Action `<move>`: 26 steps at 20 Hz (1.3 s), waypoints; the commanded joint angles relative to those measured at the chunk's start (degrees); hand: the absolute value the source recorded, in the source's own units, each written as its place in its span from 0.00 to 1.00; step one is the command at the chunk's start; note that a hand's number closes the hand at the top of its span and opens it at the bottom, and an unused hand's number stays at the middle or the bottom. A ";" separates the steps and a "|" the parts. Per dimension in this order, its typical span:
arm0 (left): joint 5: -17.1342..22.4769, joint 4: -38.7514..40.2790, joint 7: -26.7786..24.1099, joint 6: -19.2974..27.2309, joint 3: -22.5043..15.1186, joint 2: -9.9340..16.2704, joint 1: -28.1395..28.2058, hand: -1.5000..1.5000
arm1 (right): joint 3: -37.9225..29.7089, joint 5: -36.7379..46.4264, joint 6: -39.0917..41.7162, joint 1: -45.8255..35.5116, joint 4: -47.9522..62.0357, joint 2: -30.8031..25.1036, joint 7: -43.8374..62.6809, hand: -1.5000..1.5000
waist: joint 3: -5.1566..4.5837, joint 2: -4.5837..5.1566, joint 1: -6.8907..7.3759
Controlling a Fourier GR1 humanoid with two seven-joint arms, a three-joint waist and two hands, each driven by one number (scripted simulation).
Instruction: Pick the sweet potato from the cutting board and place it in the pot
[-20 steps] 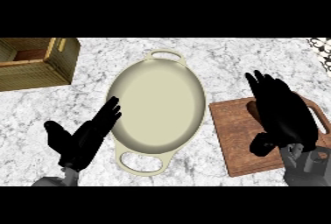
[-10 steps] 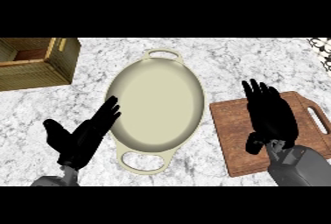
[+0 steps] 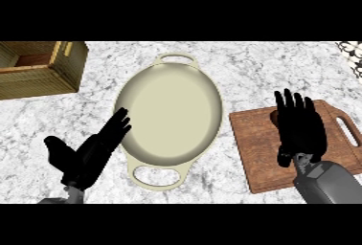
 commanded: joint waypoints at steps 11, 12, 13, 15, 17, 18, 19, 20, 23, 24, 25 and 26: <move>-4.33 4.29 1.32 -1.18 1.80 -5.65 -3.28 0.50 | -5.31 8.61 -2.46 -0.93 10.55 6.83 -6.24 0.00 | -0.03 0.12 -0.01; -3.86 2.62 1.16 -3.11 2.67 -4.54 -0.29 0.50 | -7.86 7.45 0.07 3.28 4.41 3.54 -8.59 0.00 | -0.03 0.03 -0.15; -1.92 3.96 2.46 -4.59 5.32 -3.36 -2.87 0.50 | -7.53 9.71 -3.53 1.07 10.11 5.38 -8.70 0.00 | -0.03 0.08 -0.05; -2.54 4.02 0.53 -5.36 5.39 -4.07 -1.27 0.50 | -8.83 10.05 -5.81 1.30 13.01 5.88 -11.40 0.00 | -0.03 0.07 0.01; -2.93 4.38 -1.87 -7.23 6.13 -3.55 0.05 0.50 | -10.04 10.34 -5.80 -0.61 15.89 6.39 -13.21 0.00 | -0.03 0.08 0.08; -1.85 -0.09 3.75 -5.33 7.13 -3.28 -1.54 0.50 | -10.24 10.47 -2.90 4.29 8.99 4.38 -11.89 0.00 | -0.03 0.00 -0.14; -3.85 0.69 4.73 -3.75 4.76 -5.12 -2.45 0.50 | -11.42 11.36 -5.84 0.82 15.84 6.08 -12.00 0.00 | -0.02 0.06 0.00; -6.11 0.51 -0.39 -4.46 3.36 -6.02 2.39 0.50 | -11.95 11.05 -4.11 2.47 11.74 4.70 -13.69 0.00 | -0.03 0.02 -0.03; -7.30 -1.53 2.53 -2.77 2.37 -7.26 0.97 0.50 | -13.99 11.45 -5.13 1.31 15.37 3.86 -15.50 0.00 | -0.02 0.03 0.00; -6.46 -4.92 0.43 -3.88 1.66 -6.98 7.40 0.50 | -13.72 11.18 -4.87 2.13 14.57 3.38 -16.45 0.00 | -0.03 -0.02 0.17; -3.24 -2.49 2.86 -7.12 6.02 -4.44 3.42 0.50 | -13.29 13.30 -4.54 -1.46 17.86 8.03 -13.20 0.00 | -0.03 0.05 0.15; -8.59 -0.26 1.50 -3.30 1.75 -8.30 2.47 0.50 | -13.89 13.03 -4.73 0.34 16.01 6.75 -14.86 0.00 | -0.03 0.04 -0.02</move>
